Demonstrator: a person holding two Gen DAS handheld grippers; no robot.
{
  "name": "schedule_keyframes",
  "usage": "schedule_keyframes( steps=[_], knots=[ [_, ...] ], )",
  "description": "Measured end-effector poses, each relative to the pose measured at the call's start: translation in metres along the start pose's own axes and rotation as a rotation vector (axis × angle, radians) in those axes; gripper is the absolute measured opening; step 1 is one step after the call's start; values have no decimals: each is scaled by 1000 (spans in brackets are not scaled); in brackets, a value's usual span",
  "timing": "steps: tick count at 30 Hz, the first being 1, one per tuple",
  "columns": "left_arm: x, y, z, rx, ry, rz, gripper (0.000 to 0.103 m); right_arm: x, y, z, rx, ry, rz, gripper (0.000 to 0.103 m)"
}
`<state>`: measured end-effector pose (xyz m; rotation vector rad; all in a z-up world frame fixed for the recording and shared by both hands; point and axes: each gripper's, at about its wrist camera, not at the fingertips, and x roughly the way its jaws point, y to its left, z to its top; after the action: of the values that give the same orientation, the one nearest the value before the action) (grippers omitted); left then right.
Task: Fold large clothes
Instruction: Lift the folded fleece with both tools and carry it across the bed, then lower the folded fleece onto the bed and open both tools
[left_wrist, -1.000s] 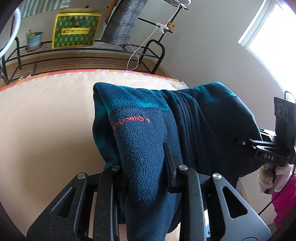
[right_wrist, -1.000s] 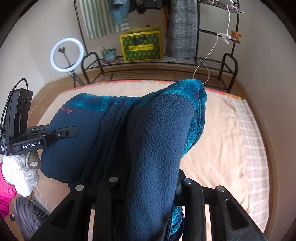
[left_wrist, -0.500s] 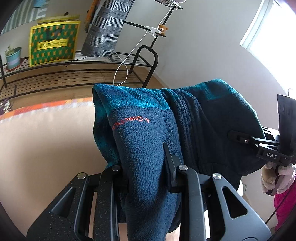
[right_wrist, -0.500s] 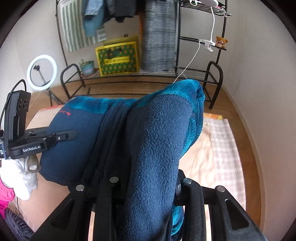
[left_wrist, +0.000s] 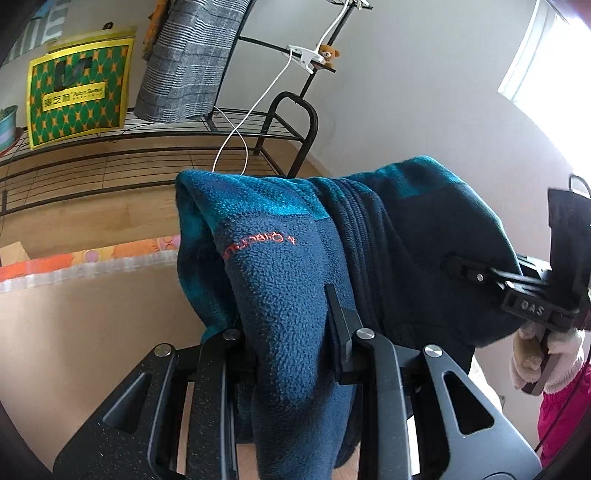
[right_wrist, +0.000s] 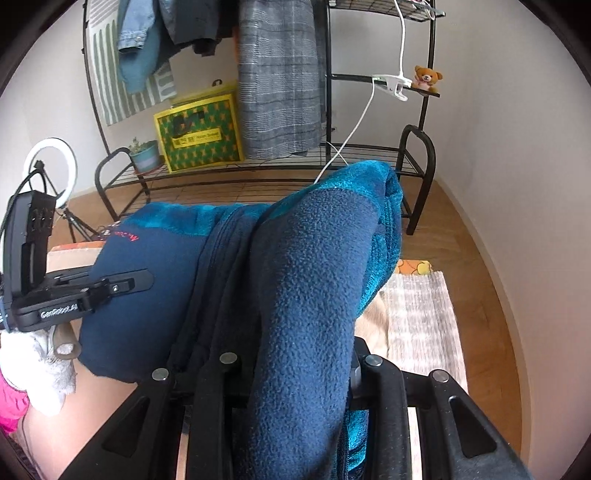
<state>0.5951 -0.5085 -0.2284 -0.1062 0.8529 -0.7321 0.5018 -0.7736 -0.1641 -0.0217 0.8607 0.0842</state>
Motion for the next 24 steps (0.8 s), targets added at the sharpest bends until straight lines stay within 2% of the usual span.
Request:
schedule_keyframes(
  steps=[7,9,11,12,13,14,15,16,17,18,20,24],
  knots=[
    [33,13,-9,-7,14,20,24,61,-32,-17,-5,62,-60,31],
    [39,23,-10,-14,34,27,25,80,-45,-27,25,82,-102,36],
    [46,41,-10,-65,55,19,33,90,-60,-34,83,89,-115,48],
    [48,49,-11,-92,58,10,40,95,-71,-38,135,78,-91,49],
    [51,58,-13,-122,61,1,52,96,-77,-40,162,65,-88,58],
    [52,63,-14,-132,61,8,60,96,-79,-41,173,62,-93,65],
    [54,66,-15,-134,57,21,70,98,-82,-42,176,64,-93,68],
    [54,68,-16,-131,55,36,74,98,-85,-43,187,66,-102,76],
    [53,68,-17,-133,52,35,74,97,-88,-44,206,67,-104,82],
    [51,68,-17,-138,52,32,74,96,-92,-45,227,68,-99,83],
    [44,66,-18,-130,50,41,74,90,-96,-45,254,60,-82,83],
    [26,56,-22,-66,41,86,74,75,-101,-52,275,66,-118,83]
  ],
)
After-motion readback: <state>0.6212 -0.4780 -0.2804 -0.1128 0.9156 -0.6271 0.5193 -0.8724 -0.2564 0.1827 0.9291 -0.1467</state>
